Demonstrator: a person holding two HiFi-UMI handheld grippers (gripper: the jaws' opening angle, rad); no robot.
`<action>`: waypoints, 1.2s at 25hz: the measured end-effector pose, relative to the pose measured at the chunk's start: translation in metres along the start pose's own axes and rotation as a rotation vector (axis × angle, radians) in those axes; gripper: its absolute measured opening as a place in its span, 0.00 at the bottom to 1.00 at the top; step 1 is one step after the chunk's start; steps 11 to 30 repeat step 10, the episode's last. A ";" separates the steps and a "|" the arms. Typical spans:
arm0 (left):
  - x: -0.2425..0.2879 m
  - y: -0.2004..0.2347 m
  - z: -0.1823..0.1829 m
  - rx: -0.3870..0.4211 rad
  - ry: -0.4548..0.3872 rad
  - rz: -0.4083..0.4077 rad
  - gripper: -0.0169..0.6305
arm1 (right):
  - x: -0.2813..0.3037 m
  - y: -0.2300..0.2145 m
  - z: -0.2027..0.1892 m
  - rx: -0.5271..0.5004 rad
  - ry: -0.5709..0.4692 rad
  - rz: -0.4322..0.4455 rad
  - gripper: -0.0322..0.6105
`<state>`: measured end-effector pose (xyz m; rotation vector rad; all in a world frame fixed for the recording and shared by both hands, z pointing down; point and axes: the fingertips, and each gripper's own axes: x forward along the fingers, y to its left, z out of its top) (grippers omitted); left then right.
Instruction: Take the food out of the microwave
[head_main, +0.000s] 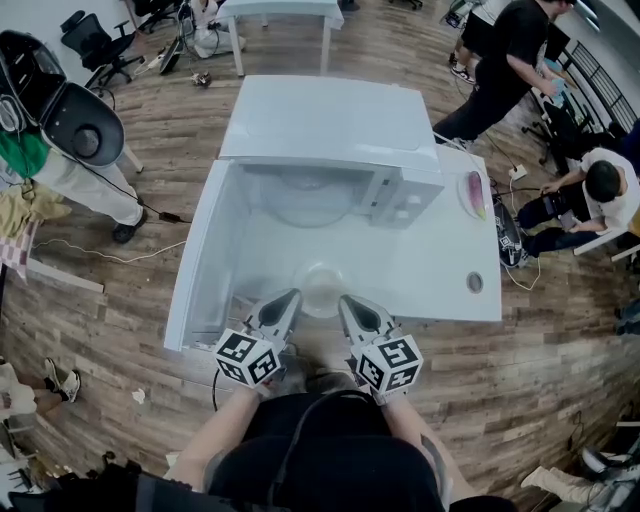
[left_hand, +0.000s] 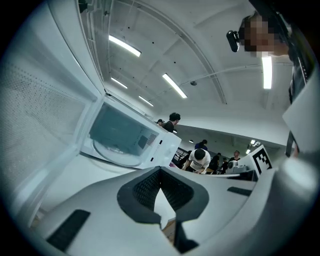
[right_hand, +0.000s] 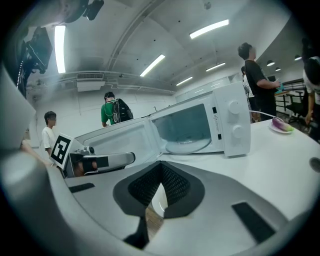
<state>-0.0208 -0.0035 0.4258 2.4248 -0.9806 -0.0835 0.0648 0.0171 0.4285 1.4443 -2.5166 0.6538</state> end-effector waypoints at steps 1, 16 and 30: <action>0.000 0.002 0.000 -0.002 0.001 0.004 0.04 | 0.000 -0.002 0.000 0.003 -0.001 -0.003 0.08; 0.006 0.003 -0.003 -0.018 0.019 -0.006 0.04 | 0.000 -0.008 0.000 0.017 -0.004 -0.002 0.08; 0.006 0.003 -0.003 -0.018 0.019 -0.006 0.04 | 0.000 -0.008 0.000 0.017 -0.004 -0.002 0.08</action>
